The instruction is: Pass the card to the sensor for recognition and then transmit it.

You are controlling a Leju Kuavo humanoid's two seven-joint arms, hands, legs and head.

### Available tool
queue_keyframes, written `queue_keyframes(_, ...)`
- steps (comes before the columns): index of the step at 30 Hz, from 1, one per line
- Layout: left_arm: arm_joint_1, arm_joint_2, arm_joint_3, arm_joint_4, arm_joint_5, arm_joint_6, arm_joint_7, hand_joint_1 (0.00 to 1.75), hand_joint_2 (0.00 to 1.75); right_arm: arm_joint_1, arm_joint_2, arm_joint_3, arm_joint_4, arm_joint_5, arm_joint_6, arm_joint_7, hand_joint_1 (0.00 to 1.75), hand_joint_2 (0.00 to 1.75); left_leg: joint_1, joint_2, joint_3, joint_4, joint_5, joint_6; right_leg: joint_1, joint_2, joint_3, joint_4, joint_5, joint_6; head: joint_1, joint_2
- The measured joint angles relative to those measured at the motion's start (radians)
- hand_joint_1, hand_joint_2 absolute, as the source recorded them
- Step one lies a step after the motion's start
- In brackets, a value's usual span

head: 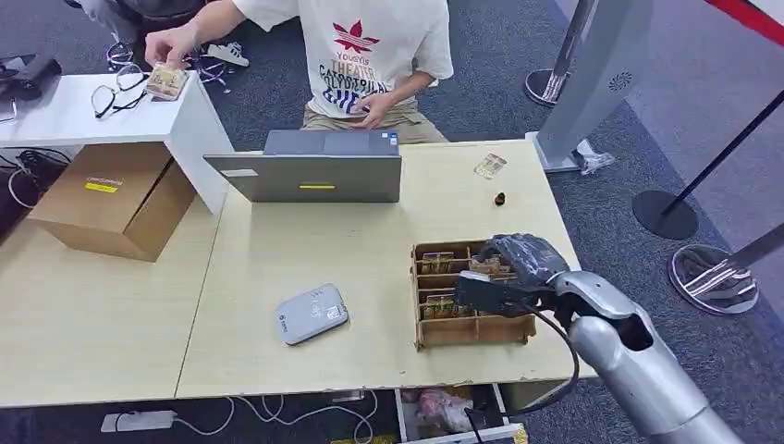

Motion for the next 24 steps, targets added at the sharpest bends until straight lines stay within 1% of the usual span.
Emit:
queue_keyframes(1,0.0,0.0,0.0,0.0,0.0,0.0,0.0,0.0,0.0,0.0,0.0,0.0,0.003,-0.001,0.0,0.0,0.75,1.75,0.0,0.0,0.0,0.0,0.0,0.0,0.0,0.0,0.0,0.0,0.0,0.0,0.0,0.0)
queue_keyframes(2,0.0,0.0,0.0,0.0,0.0,0.0,0.0,0.0,0.0,0.0,0.0,-0.001,0.006,-0.002,-0.002,-0.001,0.75,1.75,0.0,0.0,0.0,0.0,0.0,0.0,0.0,0.0,0.0,0.0,0.0,0.0,0.0,0.0)
queue_keyframes(3,0.0,0.0,0.001,0.0,-0.001,0.0,0.0,0.0,0.0,0.001,0.0,-0.002,0.007,-0.005,-0.006,-0.001,0.7,1.75,0.0,0.0,0.0,0.0,0.0,0.0,0.0,0.0,0.0,0.0,0.0,0.0,0.0,0.0)
queue_keyframes(5,0.0,0.0,0.001,0.0,-0.001,0.0,0.0,0.0,0.0,0.002,0.0,-0.006,0.01,-0.008,-0.007,-0.001,0.66,1.75,0.0,0.0,0.0,0.0,0.0,0.0,0.0,0.0,0.0,0.0,0.0,0.0,0.0,0.0)
queue_keyframes(6,0.0,0.0,0.001,0.0,-0.001,0.0,0.0,0.0,0.0,0.003,0.0,-0.007,0.012,-0.008,-0.008,-0.001,0.56,1.75,0.0,0.0,0.0,0.0,0.0,0.0,0.0,0.0,0.0,0.0,0.0,0.0,0.0,0.0)
queue_keyframes(9,0.0,0.0,0.002,0.0,-0.001,0.0,0.0,0.0,0.0,0.008,0.0,-0.012,0.012,-0.01,-0.012,-0.001,0.58,1.75,0.0,0.0,0.0,0.0,0.0,0.0,0.0,0.0,0.0,0.0,0.0,0.0,0.0,0.0)
queue_keyframes(11,0.0,0.0,0.002,0.0,-0.004,0.0,0.0,0.0,0.0,0.014,0.0,-0.022,0.012,-0.01,-0.016,-0.001,0.56,1.75,0.0,0.0,0.0,0.0,0.0,0.0,0.0,0.0,0.0,0.0,0.0,0.0,0.0,0.0)
queue_keyframes(13,0.001,0.0,0.002,0.0,-0.007,0.0,0.0,0.0,0.0,0.023,0.0,-0.033,0.012,-0.01,-0.018,-0.001,0.59,1.75,0.0,0.0,0.0,0.0,0.0,0.0,0.0,0.0,0.0,0.0,0.0,0.0,0.0,0.0)
queue_keyframes(15,0.001,0.0,0.002,0.0,-0.008,0.001,0.0,0.0,0.0,0.034,0.0,-0.043,0.012,-0.009,-0.019,-0.001,0.66,1.75,0.0,0.0,0.0,0.0,0.0,0.0,0.0,0.0,0.0,0.0,0.0,0.0,0.0,0.0)
queue_keyframes(18,0.001,0.0,0.002,0.0,-0.012,0.001,0.0,0.0,0.0,0.05,-0.005,-0.061,0.012,-0.002,-0.022,0.001,0.63,1.75,0.0,0.0,0.0,0.0,0.0,0.0,0.0,0.0,0.0,0.0,0.0,0.0,0.0,0.0)
queue_keyframes(20,0.001,0.0,0.002,0.0,-0.015,0.002,0.0,0.0,0.0,0.061,-0.009,-0.072,0.01,-0.002,-0.024,0.002,0.65,1.75,0.0,0.0,0.0,0.0,0.0,0.0,0.0,0.0,0.0,0.0,0.0,0.0,0.0,0.0)
queue_keyframes(21,0.001,0.0,0.002,0.0,-0.016,0.002,-0.001,0.0,0.0,0.067,-0.01,-0.079,0.008,-0.001,-0.024,0.003,0.59,1.75,0.0,0.0,0.0,0.0,0.0,0.0,0.0,0.0,0.0,0.0,0.0,0.0,0.0,0.0)
queue_keyframes(23,0.001,0.0,0.002,0.0,-0.018,0.002,-0.002,0.0,0.0,0.08,-0.016,-0.092,0.002,0.003,-0.025,0.003,0.61,1.75,0.0,0.0,0.0,0.0,0.0,0.0,0.0,0.0,0.0,0.0,0.0,0.0,0.0,0.0)
queue_keyframes(24,0.001,0.0,0.002,0.0,-0.018,0.002,-0.003,0.0,0.0,0.085,-0.017,-0.097,0.0,0.006,-0.025,0.003,0.58,1.75,0.0,0.0,0.0,0.0,0.0,0.0,0.0,0.0,0.0,0.0,0.0,0.0,0.0,0.0)
